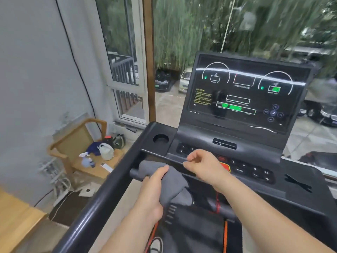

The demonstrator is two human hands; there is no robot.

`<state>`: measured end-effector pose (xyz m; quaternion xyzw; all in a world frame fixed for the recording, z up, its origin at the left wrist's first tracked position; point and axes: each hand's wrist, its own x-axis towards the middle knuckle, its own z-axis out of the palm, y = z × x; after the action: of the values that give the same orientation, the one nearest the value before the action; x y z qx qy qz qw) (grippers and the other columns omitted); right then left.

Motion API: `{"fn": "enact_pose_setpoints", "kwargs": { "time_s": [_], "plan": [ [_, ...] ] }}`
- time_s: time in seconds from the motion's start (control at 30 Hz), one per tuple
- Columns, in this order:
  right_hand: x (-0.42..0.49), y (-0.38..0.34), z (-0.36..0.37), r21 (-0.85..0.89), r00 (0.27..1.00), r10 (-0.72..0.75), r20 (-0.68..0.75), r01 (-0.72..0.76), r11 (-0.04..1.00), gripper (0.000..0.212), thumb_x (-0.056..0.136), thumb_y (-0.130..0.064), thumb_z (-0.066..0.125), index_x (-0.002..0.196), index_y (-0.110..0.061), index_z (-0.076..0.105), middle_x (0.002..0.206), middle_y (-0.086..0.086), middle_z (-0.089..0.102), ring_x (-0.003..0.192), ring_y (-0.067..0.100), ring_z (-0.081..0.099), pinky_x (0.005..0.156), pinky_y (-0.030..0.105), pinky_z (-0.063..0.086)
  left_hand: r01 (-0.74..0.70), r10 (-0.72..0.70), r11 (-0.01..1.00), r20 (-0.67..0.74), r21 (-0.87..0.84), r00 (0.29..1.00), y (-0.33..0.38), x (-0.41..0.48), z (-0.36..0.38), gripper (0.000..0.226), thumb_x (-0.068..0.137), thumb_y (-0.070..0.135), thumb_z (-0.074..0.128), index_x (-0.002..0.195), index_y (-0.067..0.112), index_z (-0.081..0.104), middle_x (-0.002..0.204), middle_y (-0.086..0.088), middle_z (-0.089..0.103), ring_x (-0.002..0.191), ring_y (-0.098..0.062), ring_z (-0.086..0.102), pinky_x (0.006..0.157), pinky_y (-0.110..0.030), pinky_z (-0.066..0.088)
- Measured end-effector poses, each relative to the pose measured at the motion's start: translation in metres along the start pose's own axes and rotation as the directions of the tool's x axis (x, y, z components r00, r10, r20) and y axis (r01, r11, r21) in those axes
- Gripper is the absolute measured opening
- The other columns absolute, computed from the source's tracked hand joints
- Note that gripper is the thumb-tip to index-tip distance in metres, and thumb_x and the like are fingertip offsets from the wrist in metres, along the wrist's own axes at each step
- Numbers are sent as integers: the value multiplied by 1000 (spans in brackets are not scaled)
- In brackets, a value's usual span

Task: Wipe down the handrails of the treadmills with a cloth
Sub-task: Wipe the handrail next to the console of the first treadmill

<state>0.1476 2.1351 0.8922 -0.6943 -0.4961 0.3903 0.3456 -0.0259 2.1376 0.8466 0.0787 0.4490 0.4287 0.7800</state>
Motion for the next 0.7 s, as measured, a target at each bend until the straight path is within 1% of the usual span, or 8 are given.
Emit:
{"fn": "enact_pose_setpoints", "kwargs": {
  "time_s": [0.1, 0.2, 0.3, 0.4, 0.47, 0.57, 0.63, 0.7],
  "plan": [
    [72, -4, 15, -73, 999, -35, 1, 35, 997, 18, 86, -22, 77, 96, -25, 63, 95, -5, 67, 85, 11, 63, 78, 25, 50, -139, 157, 961, -60, 237, 986, 33, 45, 19, 36, 92, 36, 71, 115, 10, 64, 114, -15, 71, 102, -31, 70, 96, -48, 55],
    [133, -2, 25, -233, 999, -35, 30, 41, 972, 29, 85, -22, 76, 110, -28, 62, 119, -10, 65, 115, 14, 62, 102, 29, 48, -84, 125, 945, -113, 315, 986, 71, 88, 34, 35, 101, 36, 60, 124, 10, 60, 122, -11, 68, 117, -30, 64, 109, -52, 46],
    [173, 0, 28, -476, 995, -15, 98, 60, 877, 57, 86, -29, 75, 138, -27, 53, 142, -5, 52, 131, 17, 51, 106, 26, 40, -137, 212, 858, -98, 495, 972, 120, 124, 45, 25, 96, 29, 69, 115, 14, 63, 106, -12, 72, 96, -31, 70, 86, -46, 58],
    [206, 2, 25, -599, 985, -23, 170, 121, 792, 84, 82, -40, 80, 154, -25, 39, 164, -2, 29, 153, 17, 23, 121, 32, 28, -316, 406, 732, -15, 604, 914, 169, 147, 66, 17, 97, 21, 67, 110, 17, 57, 96, -2, 66, 88, -18, 64, 67, -30, 49],
    [223, 5, 26, -615, 971, -29, 237, 173, 769, 101, 78, -45, 85, 160, -24, 30, 171, -5, 11, 157, 11, 1, 126, 35, 18, -401, 516, 510, 102, 761, 850, 194, 160, 76, 17, 94, 25, 66, 106, 26, 55, 93, 9, 64, 91, -11, 61, 73, -29, 48],
    [246, 6, 25, -672, 949, -42, 312, 252, 697, 120, 72, -53, 88, 164, -20, 17, 172, -5, 1, 155, 6, -11, 128, 36, 11, -482, 543, -50, 429, 875, 722, 207, 186, 78, 19, 88, 33, 65, 102, 26, 53, 95, 10, 61, 87, -7, 58, 78, -30, 43],
    [252, 8, 26, -778, 939, -49, 341, 311, 546, 131, 68, -63, 85, 165, -15, 11, 172, -2, -3, 156, 12, -14, 129, 37, 0, -451, 390, -432, 613, 781, 688, 186, 207, 66, 27, 90, 37, 61, 107, 19, 51, 108, 4, 54, 96, -13, 54, 74, -31, 37],
    [250, 13, 29, -828, 946, -28, 323, 297, 475, 139, 63, -72, 82, 165, -14, 6, 171, -4, -9, 154, 11, -21, 128, 39, -7, -457, 135, -624, 664, 634, 735, 152, 224, 45, 33, 89, 44, 55, 113, 22, 53, 119, 4, 56, 113, -22, 53, 80, -36, 47]
  ]
}}
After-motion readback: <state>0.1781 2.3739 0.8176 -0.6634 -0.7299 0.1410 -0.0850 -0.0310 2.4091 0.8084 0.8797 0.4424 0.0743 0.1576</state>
